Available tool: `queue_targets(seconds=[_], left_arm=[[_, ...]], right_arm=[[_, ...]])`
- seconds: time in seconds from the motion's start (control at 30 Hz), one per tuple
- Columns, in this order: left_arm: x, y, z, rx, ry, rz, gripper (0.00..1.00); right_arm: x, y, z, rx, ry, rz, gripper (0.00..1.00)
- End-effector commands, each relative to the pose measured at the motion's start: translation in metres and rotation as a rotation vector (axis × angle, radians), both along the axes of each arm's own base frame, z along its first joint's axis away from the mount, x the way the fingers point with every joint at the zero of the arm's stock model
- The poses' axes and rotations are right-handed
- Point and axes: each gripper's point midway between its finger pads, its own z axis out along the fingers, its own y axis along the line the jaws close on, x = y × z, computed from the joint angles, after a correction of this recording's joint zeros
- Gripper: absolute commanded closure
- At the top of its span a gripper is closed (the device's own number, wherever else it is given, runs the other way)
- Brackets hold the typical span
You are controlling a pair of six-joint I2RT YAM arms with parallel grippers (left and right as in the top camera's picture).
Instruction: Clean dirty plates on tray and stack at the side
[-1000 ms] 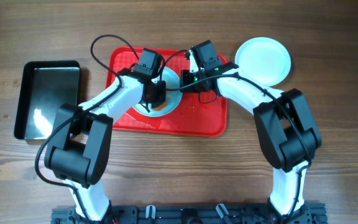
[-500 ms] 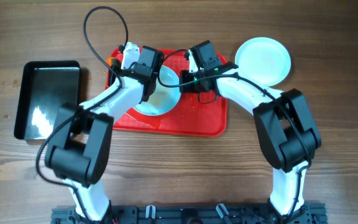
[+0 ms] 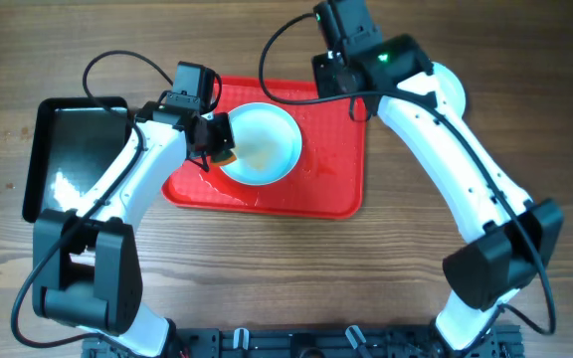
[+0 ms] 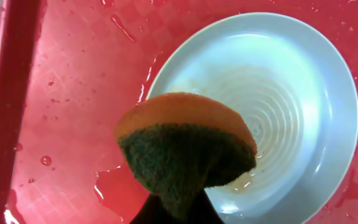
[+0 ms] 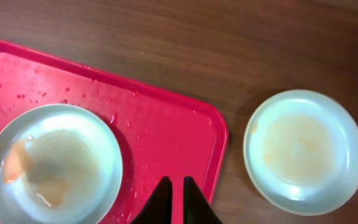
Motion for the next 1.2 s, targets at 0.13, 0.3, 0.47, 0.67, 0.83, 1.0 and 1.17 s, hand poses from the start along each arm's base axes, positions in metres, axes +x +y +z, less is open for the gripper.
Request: queue_targets(seconds=[0.13, 0.3, 0.47, 0.67, 0.83, 1.0, 1.17], left_arm=[[-0.004, -0.003, -0.005, -0.023, 0.029, 0.005, 0.96], [-0.005, -0.003, -0.006, -0.021, 0.036, 0.005, 0.96], [-0.005, -0.003, -0.006, -0.022, 0.032, 0.005, 0.96], [-0.005, -0.003, -0.006, -0.022, 0.032, 0.005, 0.96], [-0.005, -0.003, -0.006, -0.022, 0.033, 0.005, 0.96], [-0.001, -0.004, -0.004, -0.026, 0.016, 0.005, 0.96], [0.0, -0.004, -0.005, -0.026, 0.015, 0.006, 0.96]], right_arm=[[-0.016, 0.059, -0.112, 0.257, 0.347, 0.069, 0.31], [-0.025, 0.07, -0.191, 0.259, 0.515, 0.07, 0.34], [-0.03, 0.068, -0.218, 0.239, 0.568, 0.049, 0.75], [-0.027, 0.057, -0.228, 0.154, 0.536, -0.022, 0.96], [0.0, 0.023, -0.171, -0.013, 0.348, -0.17, 0.96], [0.013, 0.004, -0.062, -0.088, 0.104, -0.125, 0.96], [0.006, -0.019, -0.004, -0.28, -0.061, -0.122, 0.96]])
